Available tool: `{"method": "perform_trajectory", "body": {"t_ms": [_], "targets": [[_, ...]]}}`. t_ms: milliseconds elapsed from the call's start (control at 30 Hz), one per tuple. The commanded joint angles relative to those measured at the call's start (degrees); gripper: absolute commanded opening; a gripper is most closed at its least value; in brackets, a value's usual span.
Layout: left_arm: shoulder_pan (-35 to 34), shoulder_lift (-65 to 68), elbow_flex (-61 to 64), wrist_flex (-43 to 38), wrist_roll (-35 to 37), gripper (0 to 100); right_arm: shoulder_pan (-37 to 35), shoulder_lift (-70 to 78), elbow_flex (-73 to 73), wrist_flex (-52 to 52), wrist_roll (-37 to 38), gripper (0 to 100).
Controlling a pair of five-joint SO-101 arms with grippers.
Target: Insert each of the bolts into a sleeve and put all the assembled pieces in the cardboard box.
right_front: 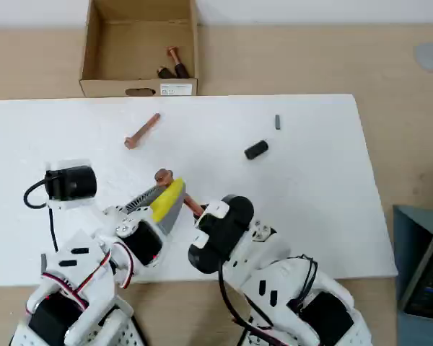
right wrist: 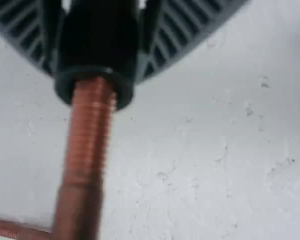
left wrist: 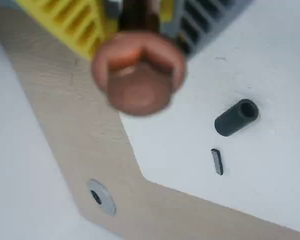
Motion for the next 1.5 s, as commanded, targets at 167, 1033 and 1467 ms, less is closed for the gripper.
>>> {"method": "perform_trajectory", "body": {"t_ms": [167, 1033, 1467], "targets": [[5.9, -0.1, 0.0, -0.4, -9.4, 0, -0.6, -6.5, -0.6, -2.1, 2.8, 0.9], [8.4, 0.0, -5.5, 15.8, -10.7, 19, -0.6, -6.5, -0.3, -2.0, 2.5, 0.9], [-4.0, 0.0, -12.5, 15.9, -13.1, 19, -0.2, -6.5, -0.2, -1.8, 2.4, 0.9]]}}
